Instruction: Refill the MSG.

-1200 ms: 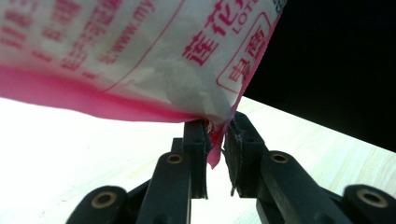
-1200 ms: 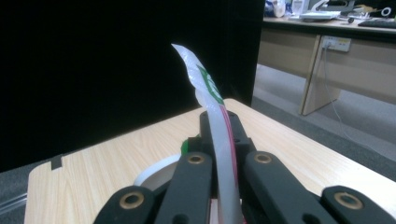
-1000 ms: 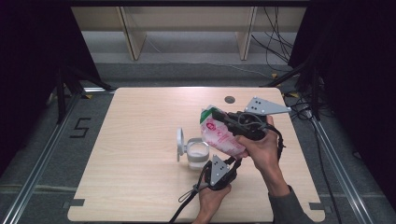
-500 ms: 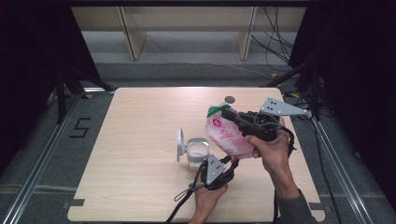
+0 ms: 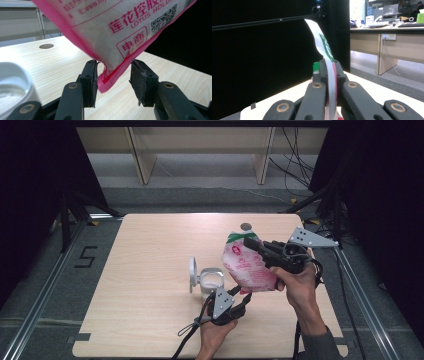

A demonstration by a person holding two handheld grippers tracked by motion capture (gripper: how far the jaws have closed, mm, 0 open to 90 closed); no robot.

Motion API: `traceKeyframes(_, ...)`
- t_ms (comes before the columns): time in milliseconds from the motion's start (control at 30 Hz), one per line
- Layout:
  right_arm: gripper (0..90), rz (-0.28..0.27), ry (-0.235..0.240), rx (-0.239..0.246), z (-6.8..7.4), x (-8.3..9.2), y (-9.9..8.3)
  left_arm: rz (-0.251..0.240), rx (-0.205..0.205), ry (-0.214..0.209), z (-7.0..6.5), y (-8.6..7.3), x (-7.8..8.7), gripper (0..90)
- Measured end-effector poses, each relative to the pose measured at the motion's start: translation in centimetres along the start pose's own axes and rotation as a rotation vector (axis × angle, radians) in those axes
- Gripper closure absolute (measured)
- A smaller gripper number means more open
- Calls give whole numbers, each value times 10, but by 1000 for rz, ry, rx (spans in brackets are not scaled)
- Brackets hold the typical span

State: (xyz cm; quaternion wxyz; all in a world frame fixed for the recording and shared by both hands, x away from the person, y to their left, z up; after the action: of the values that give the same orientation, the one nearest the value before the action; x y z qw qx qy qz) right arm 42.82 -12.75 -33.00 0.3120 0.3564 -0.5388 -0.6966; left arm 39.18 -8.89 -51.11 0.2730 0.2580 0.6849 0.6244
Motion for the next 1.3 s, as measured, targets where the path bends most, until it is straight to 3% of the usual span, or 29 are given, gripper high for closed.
traceKeyframes(33,900,-14,-8,28,-3,0,1,-10,14,3,0,-1,1,550)
traceKeyframes(100,900,-7,-12,-1,-2,2,-3,8,-5,7,3,-3,7,537)
traceKeyframes(167,900,7,-8,-4,-3,3,-4,1,-4,13,4,-4,12,529)
traceKeyframes(200,900,-14,-5,-6,-3,2,-4,14,-13,24,6,-5,16,519)
traceKeyframes(233,900,7,-7,4,-5,5,-6,19,-28,31,9,-6,20,511)
traceKeyframes(333,900,2,-21,-17,-6,8,-8,25,-44,27,13,-4,26,476)
traceKeyframes(367,900,-6,-22,6,-10,7,-9,12,-25,42,14,-2,27,465)
traceKeyframes(467,900,-3,-26,-9,-13,10,-14,18,-61,42,20,2,35,451)
traceKeyframes(500,900,6,-30,-9,-15,11,-16,24,-40,60,20,2,38,447)
traceKeyframes(533,900,8,-34,-9,-16,11,-18,23,-59,48,22,3,39,446)
traceKeyframes(600,900,20,-30,-15,-18,12,-24,21,-39,60,23,3,44,445)
traceKeyframes(667,900,32,-28,-4,-21,13,-29,23,-68,63,28,3,49,443)
traceKeyframes(700,900,26,-24,-27,-21,13,-31,25,-60,78,30,3,51,442)
traceKeyframes(800,900,38,-19,-35,-24,15,-40,19,-54,92,35,6,58,446)
traceKeyframes(833,900,55,-24,-29,-27,17,-43,16,-58,102,37,7,59,447)
traceKeyframes(867,900,48,-36,-67,-30,19,-50,19,-77,106,39,8,61,448)
traceKeyframes(1100,900,100,-71,-80,-44,28,-73,18,-63,130,47,8,67,448)
traceKeyframes(1167,900,70,-71,-85,-49,30,-71,24,-74,129,49,9,69,448)
traceKeyframes(1200,900,101,-81,-82,-49,35,-72,25,-72,134,50,9,69,448)
traceKeyframes(1233,900,88,-81,-59,-51,35,-70,21,-71,136,51,9,69,449)
traceKeyframes(1267,900,93,-92,-69,-50,39,-71,11,-59,139,51,9,69,452)
traceKeyframes(1300,900,103,-93,-72,-50,42,-71,24,-76,140,53,9,71,453)
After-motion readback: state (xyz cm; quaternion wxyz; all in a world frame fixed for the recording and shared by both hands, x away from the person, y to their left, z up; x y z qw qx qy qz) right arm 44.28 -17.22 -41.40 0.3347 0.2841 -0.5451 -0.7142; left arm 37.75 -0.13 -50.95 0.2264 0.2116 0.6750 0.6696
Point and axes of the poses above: each handheld gripper's, and its own axes: x roughly backward along the jaws, y roughly out of its top, z roughly to its left, the point moved 10 cm from there along -x, roughly forward along the jaws, and after that the axes turned 14 degrees about -z, right-handed, at the moved point
